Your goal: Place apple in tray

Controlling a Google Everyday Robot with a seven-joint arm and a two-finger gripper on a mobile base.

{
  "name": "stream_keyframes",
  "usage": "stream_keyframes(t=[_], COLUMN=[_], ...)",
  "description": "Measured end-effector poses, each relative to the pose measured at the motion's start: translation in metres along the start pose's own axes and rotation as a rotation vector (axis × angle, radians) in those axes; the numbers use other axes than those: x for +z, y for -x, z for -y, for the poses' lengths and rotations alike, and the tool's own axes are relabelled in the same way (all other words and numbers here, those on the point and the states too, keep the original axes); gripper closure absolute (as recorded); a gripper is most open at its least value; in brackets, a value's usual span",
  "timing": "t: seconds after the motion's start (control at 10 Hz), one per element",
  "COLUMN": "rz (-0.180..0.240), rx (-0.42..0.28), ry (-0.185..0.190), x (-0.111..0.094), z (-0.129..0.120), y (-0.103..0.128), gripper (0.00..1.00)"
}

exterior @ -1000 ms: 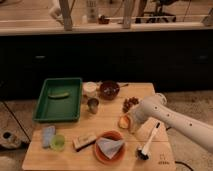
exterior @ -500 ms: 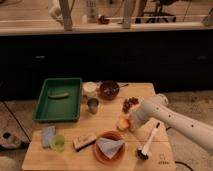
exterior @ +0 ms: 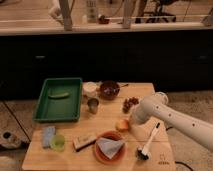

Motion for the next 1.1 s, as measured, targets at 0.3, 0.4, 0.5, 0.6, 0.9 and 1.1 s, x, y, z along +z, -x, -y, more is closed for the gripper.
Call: stream_keyframes(t=[0.3, 0.4, 0.5, 0.6, 0.9, 1.1], rz=[0.001, 0.002, 0.004, 0.006, 0.008, 0.008], rx=[-0.001, -0.001, -0.001, -0.002, -0.018, -0.033], ry=[0.003, 0.004, 0.002, 0.001, -0.005, -0.003], x=[-0.016, -0.012, -0.006, 0.002, 0.004, 0.002], z=[0.003, 0.002, 0.001, 0.000, -0.001, 0.000], y=[0.003, -0.001, -0.004, -0.008, -0.013, -0.012], gripper=[0.67, 0.56, 0.48, 0.38, 0.20, 0.20])
